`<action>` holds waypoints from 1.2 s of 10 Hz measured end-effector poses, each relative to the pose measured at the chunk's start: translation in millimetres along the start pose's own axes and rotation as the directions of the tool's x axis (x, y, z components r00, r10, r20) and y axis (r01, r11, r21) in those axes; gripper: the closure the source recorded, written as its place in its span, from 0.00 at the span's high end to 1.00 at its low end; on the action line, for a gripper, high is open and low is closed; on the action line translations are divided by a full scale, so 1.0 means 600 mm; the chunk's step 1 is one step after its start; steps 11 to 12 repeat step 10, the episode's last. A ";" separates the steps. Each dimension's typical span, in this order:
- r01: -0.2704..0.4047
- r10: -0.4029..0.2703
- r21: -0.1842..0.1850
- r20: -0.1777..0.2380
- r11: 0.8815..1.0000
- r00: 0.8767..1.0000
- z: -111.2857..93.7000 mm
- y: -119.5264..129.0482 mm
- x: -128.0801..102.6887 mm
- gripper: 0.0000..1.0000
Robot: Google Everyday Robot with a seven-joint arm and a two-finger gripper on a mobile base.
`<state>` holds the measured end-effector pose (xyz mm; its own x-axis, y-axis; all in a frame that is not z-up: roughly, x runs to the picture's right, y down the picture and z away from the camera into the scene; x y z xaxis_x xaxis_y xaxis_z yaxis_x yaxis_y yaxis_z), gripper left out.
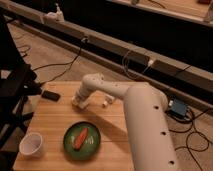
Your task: Wipe the white sponge on the table
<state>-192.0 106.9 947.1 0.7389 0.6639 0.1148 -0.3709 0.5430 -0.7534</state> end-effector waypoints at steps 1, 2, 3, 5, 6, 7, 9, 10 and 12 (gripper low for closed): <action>-0.015 0.015 -0.013 0.003 1.000 1.000 0.000 0.027 0.013 0.00; -0.032 0.032 -0.014 -0.001 0.999 0.999 -0.008 0.050 0.029 0.00; -0.053 0.053 -0.002 -0.013 0.999 0.999 -0.022 0.063 0.051 0.00; -0.088 0.090 0.051 -0.052 0.995 0.995 -0.063 0.068 0.101 0.00; -0.098 0.106 0.102 -0.083 0.990 0.991 -0.094 0.052 0.125 0.00; -0.098 0.114 0.154 -0.101 0.983 0.988 -0.127 0.024 0.135 0.00; -0.068 0.094 0.202 -0.122 0.977 0.988 -0.158 -0.008 0.114 0.00; -0.043 0.069 0.202 -0.126 0.978 0.990 -0.159 -0.012 0.093 0.00; -0.043 0.069 0.202 -0.126 0.978 0.990 -0.159 -0.012 0.093 0.00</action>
